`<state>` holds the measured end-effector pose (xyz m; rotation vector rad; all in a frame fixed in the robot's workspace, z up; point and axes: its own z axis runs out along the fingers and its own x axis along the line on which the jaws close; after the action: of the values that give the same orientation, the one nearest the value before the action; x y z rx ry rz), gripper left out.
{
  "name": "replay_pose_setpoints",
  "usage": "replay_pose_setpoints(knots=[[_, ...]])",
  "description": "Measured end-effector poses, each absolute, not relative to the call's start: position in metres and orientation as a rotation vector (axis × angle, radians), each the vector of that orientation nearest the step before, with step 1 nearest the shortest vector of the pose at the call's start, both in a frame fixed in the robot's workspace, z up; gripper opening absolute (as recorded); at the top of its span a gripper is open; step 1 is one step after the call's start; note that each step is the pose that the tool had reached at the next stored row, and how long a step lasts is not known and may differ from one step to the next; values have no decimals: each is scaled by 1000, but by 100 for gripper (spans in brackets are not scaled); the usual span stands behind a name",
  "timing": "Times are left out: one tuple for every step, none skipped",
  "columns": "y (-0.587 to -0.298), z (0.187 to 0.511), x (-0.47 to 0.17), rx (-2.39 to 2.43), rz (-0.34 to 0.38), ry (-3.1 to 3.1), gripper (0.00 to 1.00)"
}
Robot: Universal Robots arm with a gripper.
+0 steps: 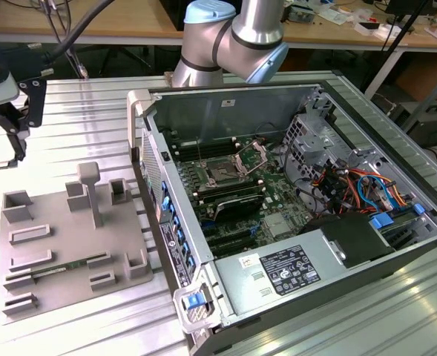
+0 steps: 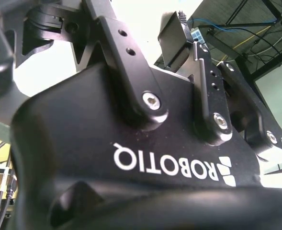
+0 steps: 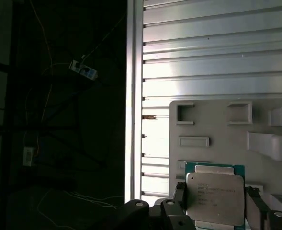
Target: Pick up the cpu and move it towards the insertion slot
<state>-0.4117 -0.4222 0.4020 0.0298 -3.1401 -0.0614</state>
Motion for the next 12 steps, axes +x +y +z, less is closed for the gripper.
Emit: replay_pose_setpoints(knots=[[-422, 402, -411, 30, -61, -3140, 55], [-422, 402, -411, 30, -61, -3140, 55], [-422, 402, -410, 30, -61, -3140, 55], [-422, 402, -410, 30, -61, -3140, 55], [-422, 402, -409, 30, -61, -3140, 55], [-422, 402, -408, 30, -61, -3140, 55], [-422, 402, -408, 30, -61, -3140, 55], [-422, 402, -408, 30, -61, -3140, 55], [-422, 402, -407, 30, -61, -3140, 55], [-422, 402, -407, 30, -61, -3140, 55], [-422, 402, -406, 30, -61, -3140, 55], [-422, 402, -405, 30, -61, -3140, 55]])
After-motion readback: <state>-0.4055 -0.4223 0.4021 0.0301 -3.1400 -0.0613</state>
